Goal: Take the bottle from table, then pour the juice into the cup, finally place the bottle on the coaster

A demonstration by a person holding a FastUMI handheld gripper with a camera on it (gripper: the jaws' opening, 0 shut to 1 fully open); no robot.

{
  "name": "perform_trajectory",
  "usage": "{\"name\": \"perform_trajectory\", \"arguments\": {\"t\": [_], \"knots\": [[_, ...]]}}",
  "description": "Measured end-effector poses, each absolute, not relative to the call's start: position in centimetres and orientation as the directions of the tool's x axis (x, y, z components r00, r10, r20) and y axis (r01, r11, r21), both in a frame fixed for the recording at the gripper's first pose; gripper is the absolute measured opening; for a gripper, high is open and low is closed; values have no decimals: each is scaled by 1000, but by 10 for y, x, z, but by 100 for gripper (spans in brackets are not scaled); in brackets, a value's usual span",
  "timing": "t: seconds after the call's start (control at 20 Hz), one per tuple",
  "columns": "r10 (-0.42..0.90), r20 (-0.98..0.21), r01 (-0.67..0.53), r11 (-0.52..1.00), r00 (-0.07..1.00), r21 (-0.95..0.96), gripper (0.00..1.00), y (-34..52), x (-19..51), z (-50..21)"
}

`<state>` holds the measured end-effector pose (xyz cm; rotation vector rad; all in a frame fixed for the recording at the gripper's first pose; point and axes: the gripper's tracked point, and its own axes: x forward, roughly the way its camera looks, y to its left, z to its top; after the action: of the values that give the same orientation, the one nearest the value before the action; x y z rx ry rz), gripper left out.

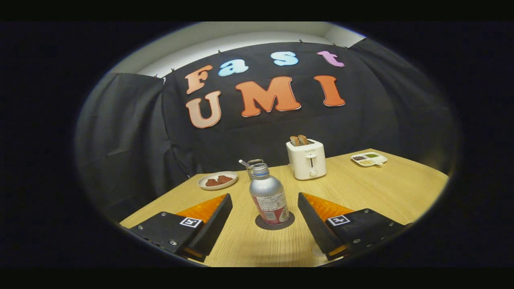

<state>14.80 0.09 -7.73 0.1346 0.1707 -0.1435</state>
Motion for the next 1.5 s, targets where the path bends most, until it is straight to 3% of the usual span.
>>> {"name": "perform_trajectory", "arguments": {"t": [0.8, 1.5], "knots": [[-45, 34, 43, 997, 998, 60, 98, 32, 29, 36], [-108, 308, 139, 987, 945, -79, 98, 16, -63, 118]]}}
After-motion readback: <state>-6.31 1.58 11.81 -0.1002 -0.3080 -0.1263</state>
